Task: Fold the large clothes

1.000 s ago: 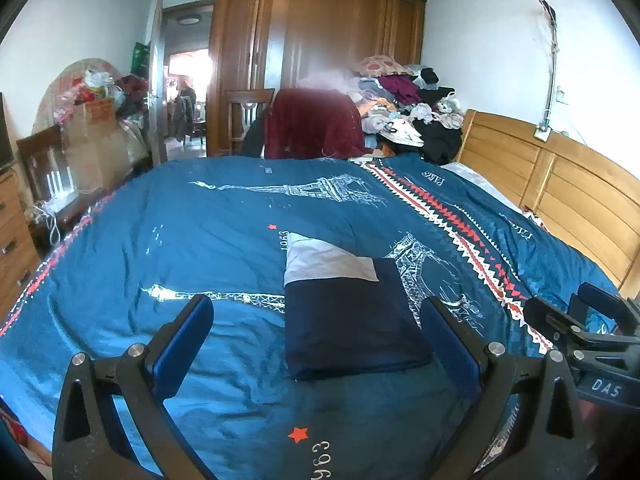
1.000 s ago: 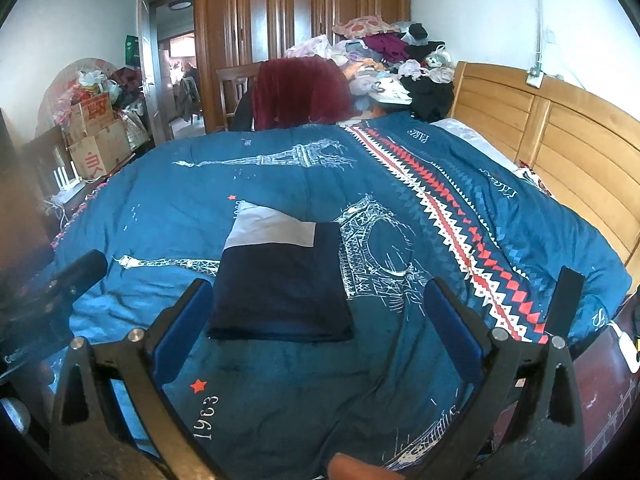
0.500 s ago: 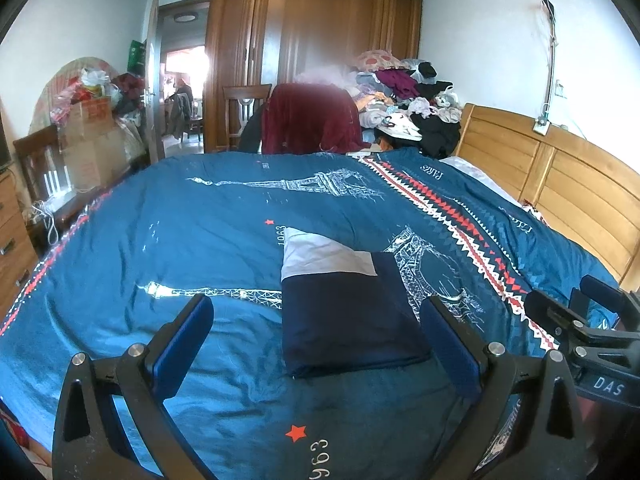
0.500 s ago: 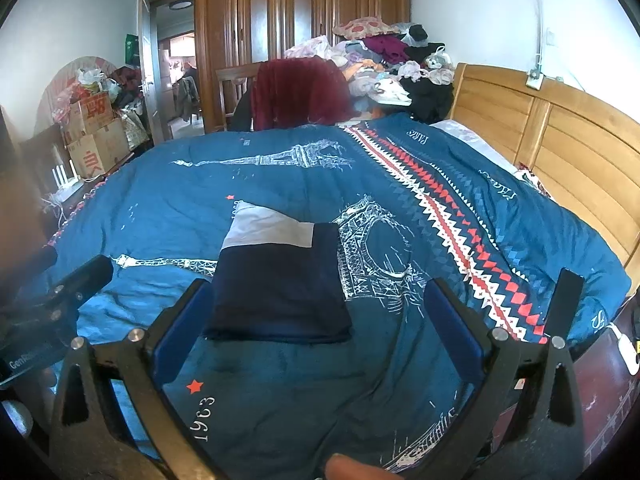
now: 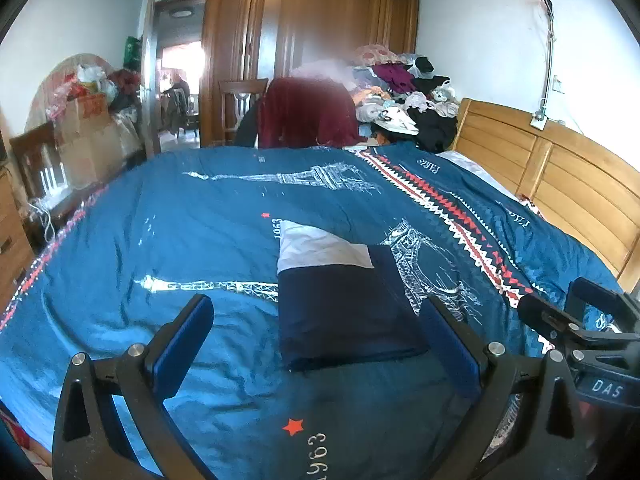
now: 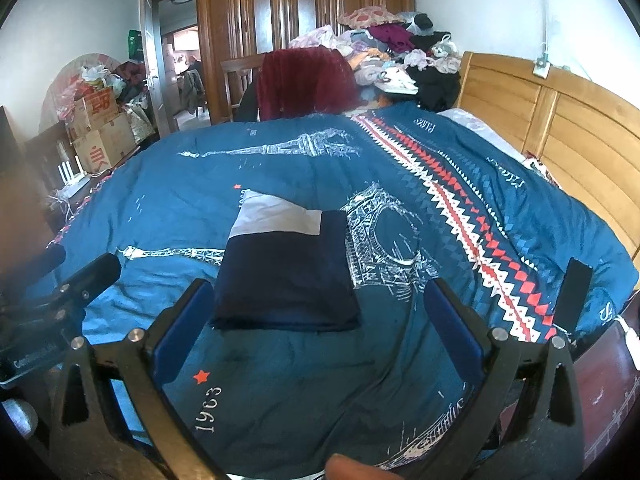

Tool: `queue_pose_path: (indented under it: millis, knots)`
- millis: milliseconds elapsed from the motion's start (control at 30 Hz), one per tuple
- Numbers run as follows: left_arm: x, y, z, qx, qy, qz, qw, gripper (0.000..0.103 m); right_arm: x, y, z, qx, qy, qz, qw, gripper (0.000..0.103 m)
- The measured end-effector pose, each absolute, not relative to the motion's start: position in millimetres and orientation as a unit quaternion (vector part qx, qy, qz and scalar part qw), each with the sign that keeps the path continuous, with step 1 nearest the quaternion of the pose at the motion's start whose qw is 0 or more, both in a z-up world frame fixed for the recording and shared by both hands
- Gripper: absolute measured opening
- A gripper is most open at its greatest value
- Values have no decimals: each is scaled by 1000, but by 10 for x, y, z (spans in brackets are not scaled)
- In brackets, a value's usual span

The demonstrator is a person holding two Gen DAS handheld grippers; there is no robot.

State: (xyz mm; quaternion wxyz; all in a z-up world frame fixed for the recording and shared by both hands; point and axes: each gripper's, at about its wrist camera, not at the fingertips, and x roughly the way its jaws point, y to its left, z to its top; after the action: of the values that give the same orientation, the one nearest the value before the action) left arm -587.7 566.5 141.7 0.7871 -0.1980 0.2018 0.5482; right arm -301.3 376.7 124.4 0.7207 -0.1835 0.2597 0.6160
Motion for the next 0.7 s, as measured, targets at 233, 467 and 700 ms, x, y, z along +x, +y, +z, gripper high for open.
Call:
queue_pose_path:
  millis: [233,467,700]
  knots:
    - [-5890,5855,1199,-232,225,537,779,103,-2970,3950,1054,-221,294,603,708,103]
    - [-5856,6109,901,-251,265,535,762,103,-2932,4152,854,-248,328,599,687,103]
    - [-5843,6353,732,-276,283,531,749,103,-2881,4347,747,-264,353,595,673,103]
